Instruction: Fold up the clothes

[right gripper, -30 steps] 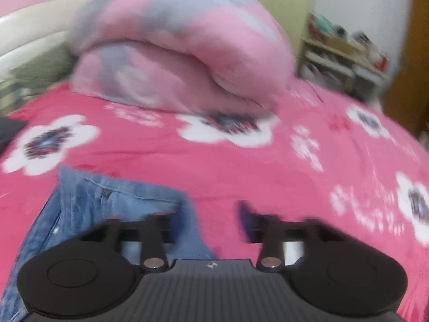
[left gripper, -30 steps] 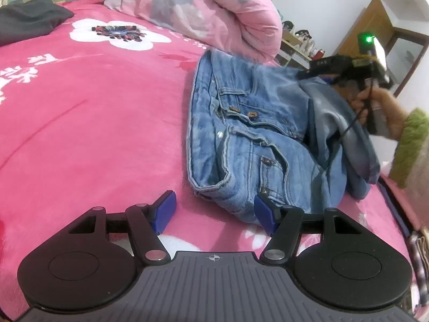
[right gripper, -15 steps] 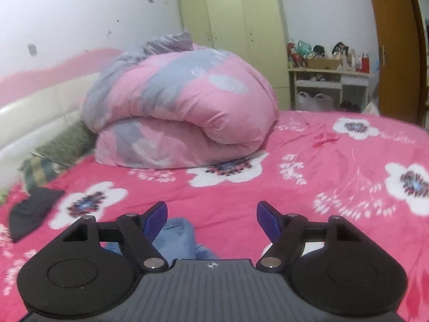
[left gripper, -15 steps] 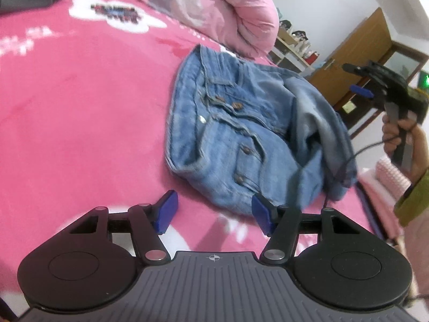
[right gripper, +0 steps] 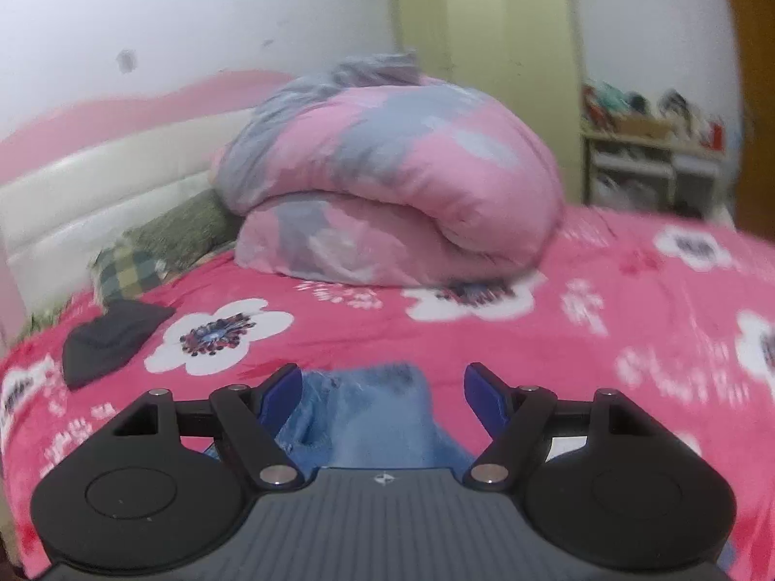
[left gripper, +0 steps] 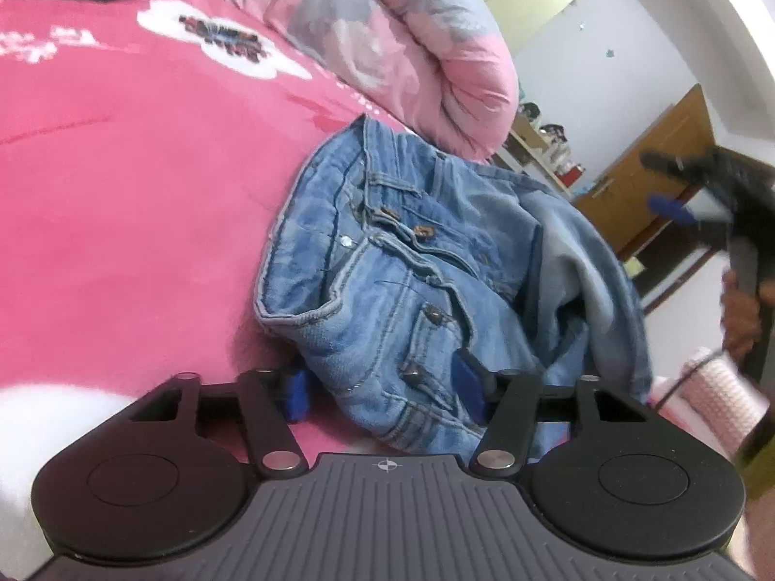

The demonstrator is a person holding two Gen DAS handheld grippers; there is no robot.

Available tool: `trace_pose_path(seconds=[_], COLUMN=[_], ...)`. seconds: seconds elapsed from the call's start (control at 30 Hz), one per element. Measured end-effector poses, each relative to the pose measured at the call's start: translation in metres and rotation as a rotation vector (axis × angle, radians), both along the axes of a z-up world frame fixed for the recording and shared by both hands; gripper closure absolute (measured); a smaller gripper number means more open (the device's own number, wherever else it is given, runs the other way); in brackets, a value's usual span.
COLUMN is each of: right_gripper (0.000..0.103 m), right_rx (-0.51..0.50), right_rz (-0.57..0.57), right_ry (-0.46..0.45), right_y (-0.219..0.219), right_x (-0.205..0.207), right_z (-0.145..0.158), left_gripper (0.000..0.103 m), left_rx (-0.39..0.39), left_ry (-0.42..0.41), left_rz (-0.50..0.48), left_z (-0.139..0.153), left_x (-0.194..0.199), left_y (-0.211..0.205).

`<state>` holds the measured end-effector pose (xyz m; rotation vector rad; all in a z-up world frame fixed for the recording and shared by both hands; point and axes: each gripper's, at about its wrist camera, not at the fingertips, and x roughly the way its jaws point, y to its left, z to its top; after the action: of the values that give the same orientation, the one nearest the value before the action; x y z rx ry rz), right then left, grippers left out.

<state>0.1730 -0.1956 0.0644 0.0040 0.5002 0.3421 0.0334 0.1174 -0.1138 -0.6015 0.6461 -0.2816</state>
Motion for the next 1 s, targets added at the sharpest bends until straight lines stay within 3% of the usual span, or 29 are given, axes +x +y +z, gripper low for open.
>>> trace_pose_path(seconds=[0.07,0.1,0.27,0.33,0.4,0.43,0.47,0.5,0.57,0.6,0.7,0.8,1.0], right_gripper=[0.006,0.004,0.003,0.003,0.004,0.007,0.021,0.048,0.065,0.079,0.092,0.095,0.095], right_rx=[-0.051,-0.077,-0.316,-0.451,-0.519,-0.550,-0.526,-0.521,-0.512,-0.526,-0.478,-0.437,-0.295], right_rz=[0.065,0.097,0.161,0.150,0.136,0.129,0.143,0.161,0.198,0.210,0.208,0.228,0.328], right_ry=[0.016,0.024,0.164,0.272,0.418,0.491,0.572,0.590,0.623,0.577,0.469,0.354,0.224], right_y=[0.023,0.034,0.099,0.124,0.132,0.136,0.133,0.132,0.130,0.131,0.136,0.151,0.189], right_x=[0.027,0.041,0.126,0.163,0.186,0.197,0.200,0.196,0.186,0.177,0.156,0.135,0.129], right_z=[0.001,0.001,-0.028,-0.058,-0.089,-0.105,-0.115,-0.117,-0.121,-0.115,-0.085,-0.049,0.002], left_gripper=[0.075,0.083,0.087,0.089,0.091,0.091,0.091,0.092,0.093,0.093,0.093,0.094,0.094], left_rx=[0.030,0.048,0.069,0.063,0.048,0.035,0.021,0.006,-0.023,-0.038,-0.036,-0.033,0.012], left_ry=[0.001,-0.001,-0.021,-0.040,-0.062,-0.070,-0.077,-0.082,-0.092,-0.097,-0.137,-0.178,-0.250], left_rz=[0.022,0.025,0.028,0.035,0.041,0.046,0.051,0.054,0.058,0.060,0.099,0.140,0.286], left_z=[0.000,0.001,0.000,0.001,0.004,0.006,0.007,0.009,0.012,0.014,0.028,0.043,0.076], left_x=[0.000,0.001,0.000,-0.002,-0.004,-0.004,-0.004,-0.003,-0.001,0.000,-0.003,-0.007,-0.015], left_y=[0.000,0.000,0.001,0.004,0.010,0.014,0.019,0.023,0.032,0.037,0.059,0.081,0.152])
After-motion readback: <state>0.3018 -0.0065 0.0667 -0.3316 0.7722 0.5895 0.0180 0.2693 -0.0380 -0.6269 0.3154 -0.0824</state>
